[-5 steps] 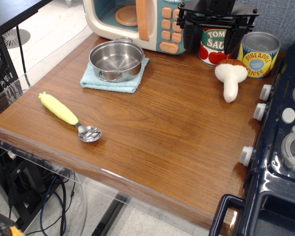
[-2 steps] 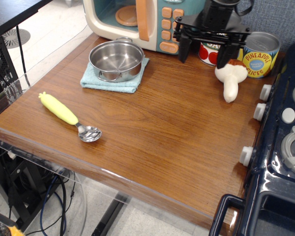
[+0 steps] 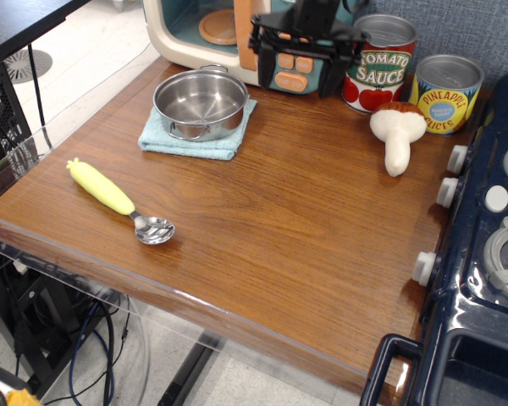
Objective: Place the metal pot to the right of the spoon.
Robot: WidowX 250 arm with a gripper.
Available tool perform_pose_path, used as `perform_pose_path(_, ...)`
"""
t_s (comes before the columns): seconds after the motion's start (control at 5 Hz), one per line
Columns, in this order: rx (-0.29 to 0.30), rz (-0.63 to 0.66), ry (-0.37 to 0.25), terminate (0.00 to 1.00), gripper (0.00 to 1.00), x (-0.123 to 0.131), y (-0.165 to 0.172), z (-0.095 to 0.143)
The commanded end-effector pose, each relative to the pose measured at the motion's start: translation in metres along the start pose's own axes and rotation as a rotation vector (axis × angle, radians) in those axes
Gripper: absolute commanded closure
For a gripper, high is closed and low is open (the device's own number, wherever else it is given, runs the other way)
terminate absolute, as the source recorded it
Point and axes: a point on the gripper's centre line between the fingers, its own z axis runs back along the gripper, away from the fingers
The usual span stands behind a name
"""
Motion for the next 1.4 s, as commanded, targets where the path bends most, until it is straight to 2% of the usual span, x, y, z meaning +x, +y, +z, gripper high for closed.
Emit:
perform_pose_path(0.0, -0.016, 0.046, 0.000, 0.00, 0.00, 0.029, 0.038, -0.010)
perform_pose_path(0.4, -0.036, 0.011, 0.071, 0.00, 0.00, 0.029, 0.037, -0.040)
perform_pose_path(0.6, -0.043, -0.026, 0.095, 0.00, 0.00, 0.021, 0.031, -0.047)
perform_pose_path(0.8, -0.044, -0.017, 0.073, 0.00, 1.00, 0.018, 0.033, -0.047)
perform_pose_path(1.2, -0.055, -0.040, 0.054, 0.00, 1.00, 0.013, 0.030, -0.041)
